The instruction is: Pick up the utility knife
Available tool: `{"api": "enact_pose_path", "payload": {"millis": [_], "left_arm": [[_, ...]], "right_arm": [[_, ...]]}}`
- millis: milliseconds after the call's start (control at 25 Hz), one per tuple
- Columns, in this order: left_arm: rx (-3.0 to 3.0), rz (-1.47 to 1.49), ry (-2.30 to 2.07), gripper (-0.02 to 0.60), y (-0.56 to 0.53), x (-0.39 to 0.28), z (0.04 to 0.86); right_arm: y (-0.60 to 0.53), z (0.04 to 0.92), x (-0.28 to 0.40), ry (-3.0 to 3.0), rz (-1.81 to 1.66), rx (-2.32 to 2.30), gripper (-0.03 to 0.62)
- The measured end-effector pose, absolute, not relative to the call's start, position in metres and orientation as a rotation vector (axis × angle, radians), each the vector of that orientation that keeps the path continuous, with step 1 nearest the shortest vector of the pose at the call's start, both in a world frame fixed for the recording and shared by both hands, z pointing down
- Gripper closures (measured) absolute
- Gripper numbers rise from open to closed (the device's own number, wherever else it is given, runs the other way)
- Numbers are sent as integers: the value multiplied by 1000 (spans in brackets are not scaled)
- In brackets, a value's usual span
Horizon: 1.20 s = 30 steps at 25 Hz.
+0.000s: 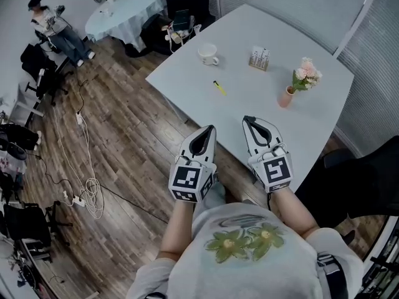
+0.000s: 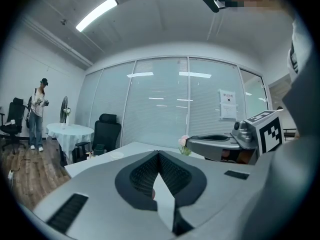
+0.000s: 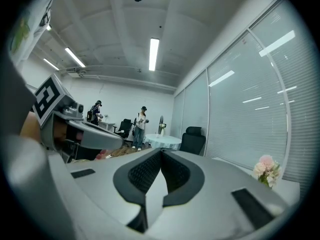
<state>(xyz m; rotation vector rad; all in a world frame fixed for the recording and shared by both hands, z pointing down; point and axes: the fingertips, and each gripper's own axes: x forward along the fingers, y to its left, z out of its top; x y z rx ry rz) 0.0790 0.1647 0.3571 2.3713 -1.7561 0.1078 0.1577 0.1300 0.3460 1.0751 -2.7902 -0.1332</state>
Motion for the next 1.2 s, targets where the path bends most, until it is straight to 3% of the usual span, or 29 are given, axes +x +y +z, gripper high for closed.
{"api": "enact_pose_path", "payload": {"millis": [480, 1000, 1080, 1200], "left_arm": [[2425, 105, -1678, 580, 84, -2, 358], [2475, 71, -1622, 580, 49, -47, 358], [2473, 63, -1615, 581, 45, -49, 361], [2468, 59, -1594, 581, 40, -51, 366]], "right_arm": [[42, 335, 85, -2737, -173, 1169, 591], [6, 315, 50, -2706, -258, 1258, 589], [1, 314, 48, -2707, -263, 1257, 553], [-5, 317, 45, -2709, -257, 1252, 553]]}}
